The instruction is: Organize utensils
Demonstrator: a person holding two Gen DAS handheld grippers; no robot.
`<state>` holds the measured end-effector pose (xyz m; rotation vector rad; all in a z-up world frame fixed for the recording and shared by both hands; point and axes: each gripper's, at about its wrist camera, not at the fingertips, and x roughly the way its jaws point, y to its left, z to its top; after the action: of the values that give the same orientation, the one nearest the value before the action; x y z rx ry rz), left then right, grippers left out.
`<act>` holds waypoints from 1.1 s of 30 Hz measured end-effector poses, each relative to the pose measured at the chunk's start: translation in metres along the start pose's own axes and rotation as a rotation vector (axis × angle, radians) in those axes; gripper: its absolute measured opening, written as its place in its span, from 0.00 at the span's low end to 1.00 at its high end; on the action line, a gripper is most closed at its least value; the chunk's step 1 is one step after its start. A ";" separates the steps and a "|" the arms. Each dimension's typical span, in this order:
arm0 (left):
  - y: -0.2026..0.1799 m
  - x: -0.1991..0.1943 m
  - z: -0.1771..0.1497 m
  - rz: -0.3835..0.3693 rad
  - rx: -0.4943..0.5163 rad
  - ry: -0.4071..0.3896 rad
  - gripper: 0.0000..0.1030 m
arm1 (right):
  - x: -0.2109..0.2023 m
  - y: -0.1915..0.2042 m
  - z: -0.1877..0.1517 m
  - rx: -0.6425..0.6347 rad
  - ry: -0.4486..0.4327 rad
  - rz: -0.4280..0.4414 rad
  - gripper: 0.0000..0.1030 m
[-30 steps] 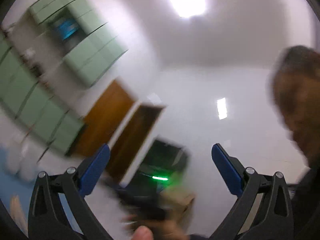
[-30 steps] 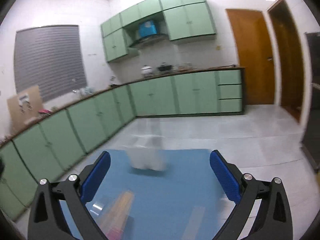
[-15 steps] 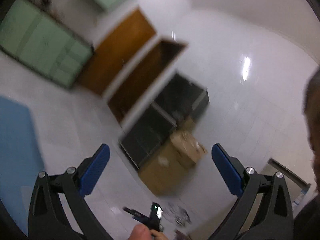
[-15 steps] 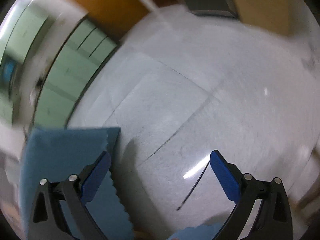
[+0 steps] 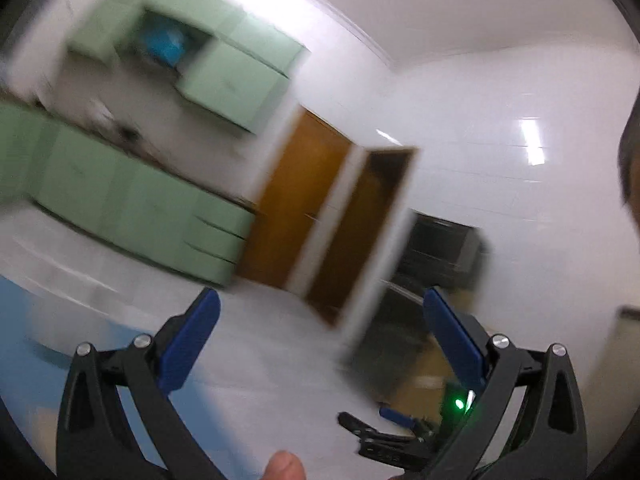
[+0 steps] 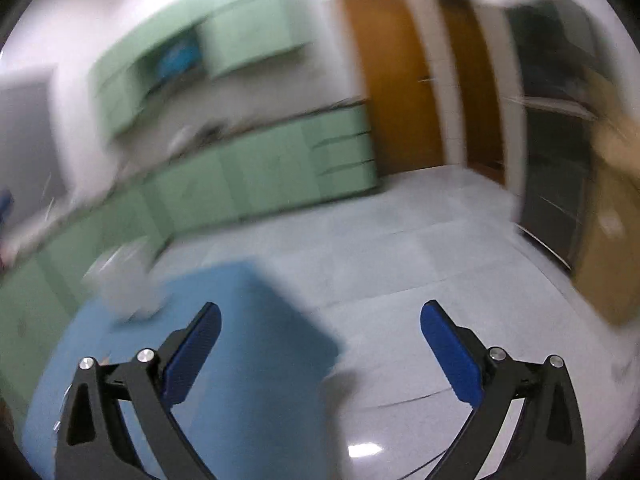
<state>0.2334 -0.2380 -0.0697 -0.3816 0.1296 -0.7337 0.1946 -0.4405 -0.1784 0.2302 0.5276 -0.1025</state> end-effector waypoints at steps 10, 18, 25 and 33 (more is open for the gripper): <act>0.099 -0.191 0.066 0.323 -0.041 -0.087 0.95 | 0.134 0.179 -0.040 -0.119 0.194 -0.088 0.94; 0.132 -0.201 0.050 0.322 -0.093 -0.013 0.95 | 0.167 0.172 -0.061 -0.161 0.388 -0.130 0.95; 0.141 -0.147 0.018 0.288 -0.089 0.063 0.95 | 0.164 0.139 -0.057 -0.127 0.392 -0.097 0.95; 0.158 -0.093 -0.001 0.444 -0.095 0.051 0.96 | 0.176 0.136 -0.056 -0.124 0.393 -0.094 0.95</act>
<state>0.2638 -0.0688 -0.1332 -0.4073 0.2878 -0.2990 0.3401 -0.3018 -0.2890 0.1027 0.9333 -0.1165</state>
